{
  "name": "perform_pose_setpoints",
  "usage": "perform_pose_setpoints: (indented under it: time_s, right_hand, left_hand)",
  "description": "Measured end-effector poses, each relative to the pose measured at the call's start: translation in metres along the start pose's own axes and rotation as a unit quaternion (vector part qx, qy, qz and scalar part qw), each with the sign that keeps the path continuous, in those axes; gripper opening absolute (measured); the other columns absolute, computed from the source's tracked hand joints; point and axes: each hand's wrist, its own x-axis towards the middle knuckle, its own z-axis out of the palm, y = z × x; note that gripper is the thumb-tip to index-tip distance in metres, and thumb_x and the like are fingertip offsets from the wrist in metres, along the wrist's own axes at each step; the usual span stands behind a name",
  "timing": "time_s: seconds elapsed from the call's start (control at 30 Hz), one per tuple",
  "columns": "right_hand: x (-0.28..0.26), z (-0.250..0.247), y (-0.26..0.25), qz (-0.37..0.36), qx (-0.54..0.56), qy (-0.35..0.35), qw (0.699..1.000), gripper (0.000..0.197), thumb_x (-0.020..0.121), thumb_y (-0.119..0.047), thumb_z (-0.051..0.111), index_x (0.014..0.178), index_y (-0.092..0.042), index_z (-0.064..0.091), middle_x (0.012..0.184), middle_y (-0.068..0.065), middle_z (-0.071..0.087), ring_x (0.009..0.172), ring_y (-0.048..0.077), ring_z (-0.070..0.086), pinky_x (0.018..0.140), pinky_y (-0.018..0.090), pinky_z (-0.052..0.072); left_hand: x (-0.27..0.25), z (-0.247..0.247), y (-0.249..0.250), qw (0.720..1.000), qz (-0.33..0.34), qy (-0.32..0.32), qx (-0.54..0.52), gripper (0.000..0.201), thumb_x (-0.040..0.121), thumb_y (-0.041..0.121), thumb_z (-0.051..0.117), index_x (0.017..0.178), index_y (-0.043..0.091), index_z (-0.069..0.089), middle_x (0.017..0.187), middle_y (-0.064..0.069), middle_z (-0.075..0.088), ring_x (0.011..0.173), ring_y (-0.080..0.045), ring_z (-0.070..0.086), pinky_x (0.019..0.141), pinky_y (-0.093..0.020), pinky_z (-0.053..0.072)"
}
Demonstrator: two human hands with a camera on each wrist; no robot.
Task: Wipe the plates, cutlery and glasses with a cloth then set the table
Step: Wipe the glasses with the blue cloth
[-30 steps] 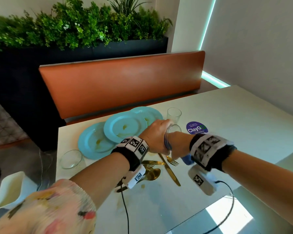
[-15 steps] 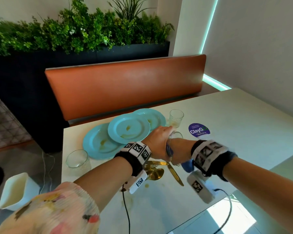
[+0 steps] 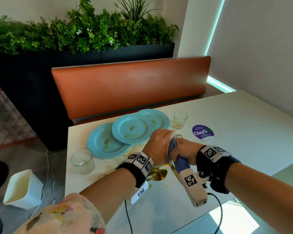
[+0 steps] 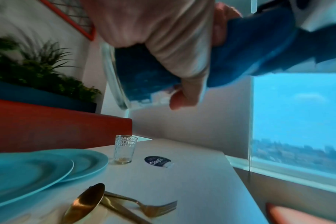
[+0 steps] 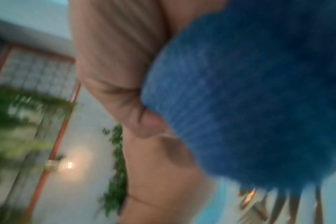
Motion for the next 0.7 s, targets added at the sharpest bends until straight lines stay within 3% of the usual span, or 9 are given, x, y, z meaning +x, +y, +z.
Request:
perform_pose_setpoints:
  time_s: [0.07, 0.1, 0.17, 0.23, 0.33, 0.4, 0.5, 0.6, 0.7]
  right_hand:
    - [-0.005, 0.002, -0.010, 0.009, -0.231, -0.045, 0.972, 0.019, 0.078, 0.011, 0.053, 0.067, -0.003, 0.058, 0.070, 0.010, 0.058, 0.069, 0.022, 0.052, 0.057, 0.024, 0.043]
    - [-0.009, 0.004, -0.017, 0.002, -0.363, -0.058, 0.930, 0.007, 0.082, 0.003, 0.055, 0.082, -0.002, 0.061, 0.084, 0.013, 0.060, 0.078, 0.023, 0.054, 0.064, 0.027, 0.044]
    - [-0.012, 0.009, -0.024, -0.005, -0.523, -0.063, 0.850, 0.027, 0.090, -0.010, 0.052, 0.115, -0.002, 0.057, 0.113, 0.015, 0.060, 0.100, 0.026, 0.057, 0.082, 0.027, 0.044]
    - [-0.011, 0.015, -0.030, -0.034, -0.531, -0.048, 0.845, 0.035, 0.092, -0.014, 0.049, 0.125, -0.004, 0.051, 0.126, 0.012, 0.056, 0.115, 0.026, 0.053, 0.091, 0.026, 0.041]
    - [-0.002, 0.009, -0.028, -0.019, -0.403, -0.045, 0.914, 0.037, 0.086, 0.000, 0.050, 0.122, -0.006, 0.055, 0.116, 0.009, 0.058, 0.107, 0.023, 0.055, 0.077, 0.023, 0.044]
    - [0.006, 0.004, -0.028, -0.011, -0.286, -0.035, 0.958, 0.031, 0.070, 0.007, 0.057, 0.096, -0.009, 0.063, 0.088, 0.010, 0.057, 0.085, 0.023, 0.053, 0.060, 0.022, 0.041]
    - [0.016, 0.003, -0.025, -0.009, -0.093, 0.034, 0.995, 0.024, 0.046, 0.003, 0.056, 0.069, -0.002, 0.055, 0.070, 0.014, 0.053, 0.073, 0.028, 0.048, 0.060, 0.031, 0.038]
    - [0.029, 0.007, -0.023, 0.014, 0.025, 0.089, 0.996, 0.014, 0.068, 0.013, 0.051, 0.073, 0.001, 0.055, 0.071, 0.012, 0.052, 0.068, 0.027, 0.046, 0.057, 0.028, 0.038]
    - [0.041, 0.015, -0.024, 0.028, 0.092, 0.112, 0.989, 0.015, 0.078, 0.011, 0.045, 0.071, -0.001, 0.051, 0.072, 0.010, 0.048, 0.062, 0.024, 0.044, 0.054, 0.028, 0.034]
  left_hand:
    - [0.001, -0.006, -0.002, 0.993, -0.061, -0.088, -0.058, 0.084, 0.054, 0.032, 0.087, 0.126, 0.013, 0.047, 0.118, -0.003, 0.057, 0.109, -0.019, 0.051, 0.090, -0.031, 0.046]
    - [0.001, -0.008, -0.003, 0.985, -0.093, -0.116, -0.090, 0.089, 0.054, 0.032, 0.088, 0.129, 0.017, 0.043, 0.122, 0.000, 0.054, 0.112, -0.016, 0.049, 0.090, -0.029, 0.046]
    - [-0.004, -0.009, -0.004, 0.973, -0.141, -0.113, -0.143, 0.093, 0.052, 0.028, 0.089, 0.131, 0.020, 0.041, 0.123, 0.001, 0.055, 0.110, -0.014, 0.053, 0.086, -0.025, 0.047]
    - [-0.012, -0.008, -0.007, 0.960, -0.179, -0.094, -0.191, 0.092, 0.053, 0.023, 0.088, 0.132, 0.018, 0.040, 0.123, 0.002, 0.056, 0.104, -0.012, 0.056, 0.084, -0.024, 0.047]
    - [-0.031, 0.003, -0.020, 0.966, -0.193, -0.097, -0.140, 0.071, 0.054, 0.036, 0.083, 0.116, 0.024, 0.050, 0.104, 0.008, 0.062, 0.092, -0.011, 0.060, 0.082, -0.030, 0.053]
    - [-0.053, 0.003, -0.032, 0.967, -0.210, -0.088, -0.112, 0.053, 0.056, 0.051, 0.074, 0.102, 0.030, 0.056, 0.093, 0.011, 0.065, 0.087, -0.012, 0.063, 0.084, -0.037, 0.052]
    - [-0.091, -0.004, -0.045, 0.962, -0.237, -0.046, -0.129, 0.071, 0.057, 0.058, 0.067, 0.118, 0.024, 0.054, 0.116, 0.006, 0.062, 0.112, -0.018, 0.056, 0.109, -0.044, 0.031]
    - [-0.130, -0.015, -0.053, 0.944, -0.295, 0.014, -0.146, 0.089, 0.051, 0.046, 0.077, 0.129, 0.015, 0.049, 0.121, 0.005, 0.053, 0.120, -0.017, 0.048, 0.113, -0.036, 0.025]
    - [-0.161, -0.017, -0.067, 0.924, -0.352, 0.062, -0.137, 0.092, 0.045, 0.036, 0.086, 0.126, 0.011, 0.051, 0.117, 0.005, 0.047, 0.108, -0.011, 0.038, 0.094, -0.017, 0.026]
